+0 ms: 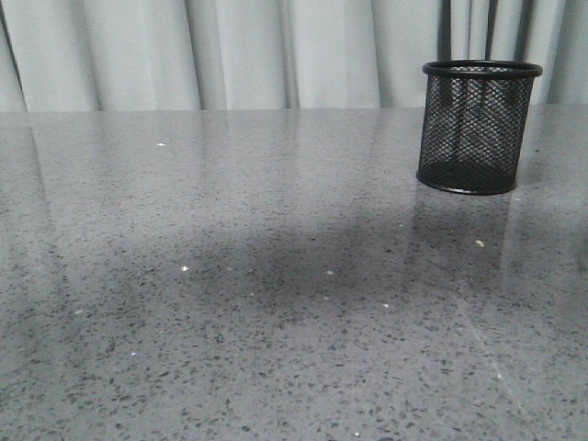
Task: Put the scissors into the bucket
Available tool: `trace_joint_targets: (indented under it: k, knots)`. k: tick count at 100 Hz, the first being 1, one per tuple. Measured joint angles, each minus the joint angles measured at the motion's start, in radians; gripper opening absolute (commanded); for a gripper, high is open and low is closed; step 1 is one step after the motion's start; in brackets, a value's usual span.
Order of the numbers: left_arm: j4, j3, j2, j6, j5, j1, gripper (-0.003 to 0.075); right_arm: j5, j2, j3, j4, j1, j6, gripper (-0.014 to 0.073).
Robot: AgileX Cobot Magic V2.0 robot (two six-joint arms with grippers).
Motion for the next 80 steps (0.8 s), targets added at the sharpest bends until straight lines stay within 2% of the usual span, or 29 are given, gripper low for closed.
trace_joint_targets:
  k: [23, 32, 37, 38, 41, 52, 53, 66, 71, 80]
  knots:
    - [0.000, 0.000, 0.000, 0.000, -0.017, -0.004, 0.0154, -0.011, 0.115, -0.002, 0.055, 0.000, -0.029, 0.0548]
    - [0.000, 0.000, 0.000, 0.000, -0.017, -0.007, 0.0154, -0.002, 0.175, -0.019, 0.085, 0.000, -0.042, 0.0491]
    - [0.000, 0.000, 0.000, 0.000, -0.017, -0.007, 0.0154, 0.013, 0.216, -0.043, 0.098, 0.000, -0.045, 0.0410]
    - [0.000, 0.000, 0.000, 0.000, -0.017, -0.007, 0.0154, 0.016, 0.221, -0.046, 0.098, 0.000, -0.045, 0.0362]
    - [0.000, 0.000, 0.000, 0.000, -0.017, -0.007, 0.0154, 0.028, 0.241, -0.061, 0.106, 0.000, -0.046, 0.0306]
    - [0.000, 0.000, 0.000, 0.000, -0.017, -0.007, 0.0155, 0.083, 0.314, -0.124, 0.116, 0.012, -0.049, -0.0067]
    - [0.000, 0.000, 0.000, 0.000, -0.017, -0.007, 0.0155, 0.087, 0.318, -0.128, 0.116, 0.012, -0.049, -0.0074]
    - [0.015, 0.000, 0.000, -0.006, -0.030, -0.007, 0.0181, 0.121, 0.375, -0.174, 0.118, 0.034, -0.047, -0.0055]
    - [0.024, 0.005, -0.005, -0.027, -0.039, -0.007, 0.0222, 0.121, 0.385, -0.178, 0.120, 0.037, -0.047, -0.0055]
    - [0.024, 0.014, -0.021, -0.089, -0.083, -0.005, 0.0342, 0.098, 0.390, -0.186, 0.105, 0.039, -0.051, -0.0055]
